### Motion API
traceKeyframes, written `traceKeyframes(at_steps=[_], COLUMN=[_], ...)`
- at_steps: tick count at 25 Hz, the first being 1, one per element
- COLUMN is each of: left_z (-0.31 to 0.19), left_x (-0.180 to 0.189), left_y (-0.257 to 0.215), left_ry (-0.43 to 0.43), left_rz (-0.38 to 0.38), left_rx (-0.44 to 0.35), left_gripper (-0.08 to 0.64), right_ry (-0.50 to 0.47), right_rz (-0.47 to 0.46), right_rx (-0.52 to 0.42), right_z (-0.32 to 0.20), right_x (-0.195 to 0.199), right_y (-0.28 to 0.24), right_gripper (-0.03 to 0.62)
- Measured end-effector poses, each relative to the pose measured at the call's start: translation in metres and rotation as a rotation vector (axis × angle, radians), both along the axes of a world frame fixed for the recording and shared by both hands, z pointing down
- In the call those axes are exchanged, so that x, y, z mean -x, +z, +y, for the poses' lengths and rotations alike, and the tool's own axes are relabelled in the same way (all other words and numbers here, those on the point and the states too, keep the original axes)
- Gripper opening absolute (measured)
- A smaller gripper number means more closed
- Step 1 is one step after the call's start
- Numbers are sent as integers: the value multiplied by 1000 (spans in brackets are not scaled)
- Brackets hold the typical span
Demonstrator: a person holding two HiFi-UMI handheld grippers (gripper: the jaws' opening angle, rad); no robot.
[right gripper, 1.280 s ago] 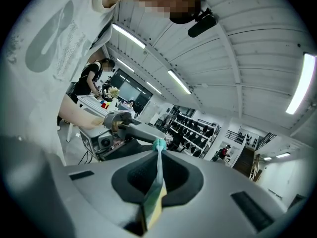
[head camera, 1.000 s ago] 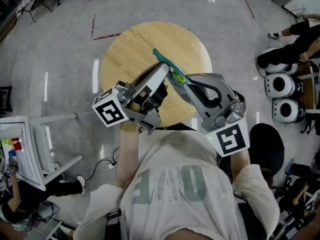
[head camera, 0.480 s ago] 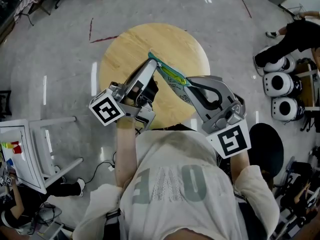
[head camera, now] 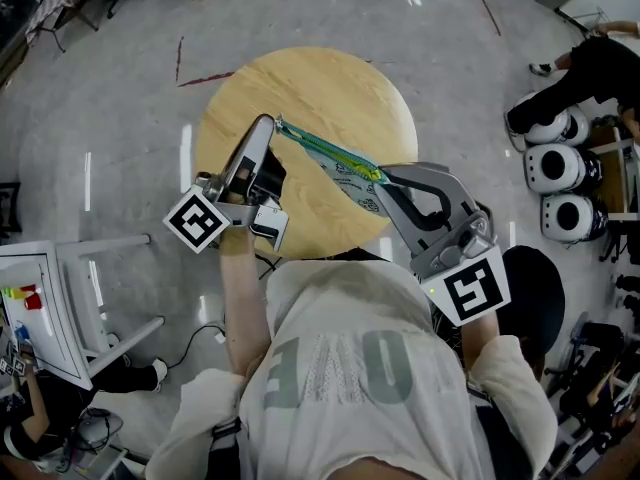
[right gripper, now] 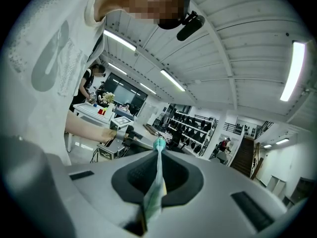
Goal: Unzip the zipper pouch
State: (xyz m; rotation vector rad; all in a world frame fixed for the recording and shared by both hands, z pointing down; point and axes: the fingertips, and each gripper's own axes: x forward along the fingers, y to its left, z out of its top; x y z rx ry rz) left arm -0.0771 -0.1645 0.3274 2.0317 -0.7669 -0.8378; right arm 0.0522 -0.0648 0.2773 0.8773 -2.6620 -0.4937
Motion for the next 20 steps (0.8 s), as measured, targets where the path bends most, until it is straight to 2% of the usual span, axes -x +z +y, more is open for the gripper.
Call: traceKeyframes(at_steps=[12, 16, 20], left_z=[-5, -8, -8], left_x=[0, 13, 30], left_y=[-1, -1, -2], left_ry=[-36, -94, -160], left_rz=[0, -36, -103], left_rx=[-6, -6, -3], left_gripper=[28, 29, 31], right_ry=[-1, -4, 2], right_rz=[-9, -26, 5], right_rx=[12, 22, 27], right_z=[-5, -11, -22], right_x=[2, 6, 6], right_y=[2, 2, 6], right_gripper=[34, 34, 34])
